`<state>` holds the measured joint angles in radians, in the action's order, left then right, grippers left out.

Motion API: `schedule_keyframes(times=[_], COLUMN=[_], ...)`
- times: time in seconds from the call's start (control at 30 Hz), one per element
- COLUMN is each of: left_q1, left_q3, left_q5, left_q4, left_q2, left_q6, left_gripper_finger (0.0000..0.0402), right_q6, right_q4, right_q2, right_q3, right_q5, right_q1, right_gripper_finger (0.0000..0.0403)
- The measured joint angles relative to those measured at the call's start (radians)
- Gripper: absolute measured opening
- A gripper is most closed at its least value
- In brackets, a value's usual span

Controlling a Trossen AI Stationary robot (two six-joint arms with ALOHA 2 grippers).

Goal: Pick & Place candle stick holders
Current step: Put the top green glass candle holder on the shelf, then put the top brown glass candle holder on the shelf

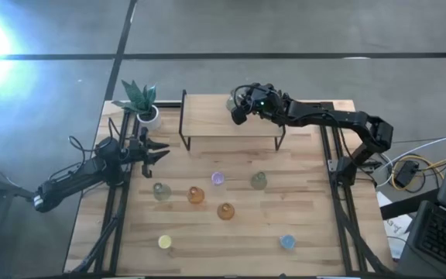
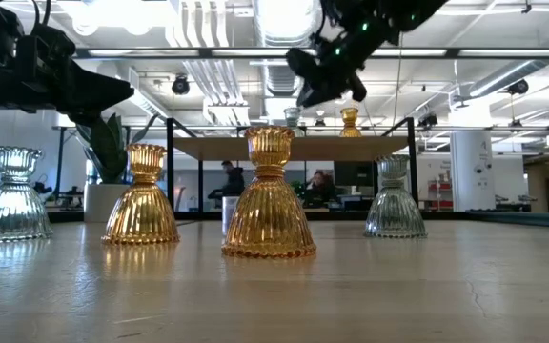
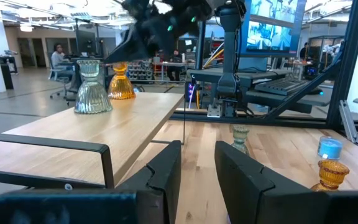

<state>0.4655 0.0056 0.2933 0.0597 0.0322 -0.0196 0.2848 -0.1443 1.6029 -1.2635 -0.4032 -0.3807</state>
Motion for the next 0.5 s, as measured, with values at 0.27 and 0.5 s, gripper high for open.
schedule_keyframes(times=[0.27,0.5], left_q1=[0.0,-0.001], left_q3=[0.0,0.0], left_q5=[0.0,-0.045], left_q4=[0.0,0.004], left_q2=[0.0,0.001], left_q6=[0.0,-0.025], left_gripper_finger=[0.0104,0.0104], right_q6=[0.001,0.106], right_q4=[-0.43,-0.811], right_q2=[-0.072,-0.124], right_q3=[-0.178,-0.322], right_q5=[0.012,0.063], right_q1=[0.106,0.21], right_gripper_finger=[0.0073,0.0069])
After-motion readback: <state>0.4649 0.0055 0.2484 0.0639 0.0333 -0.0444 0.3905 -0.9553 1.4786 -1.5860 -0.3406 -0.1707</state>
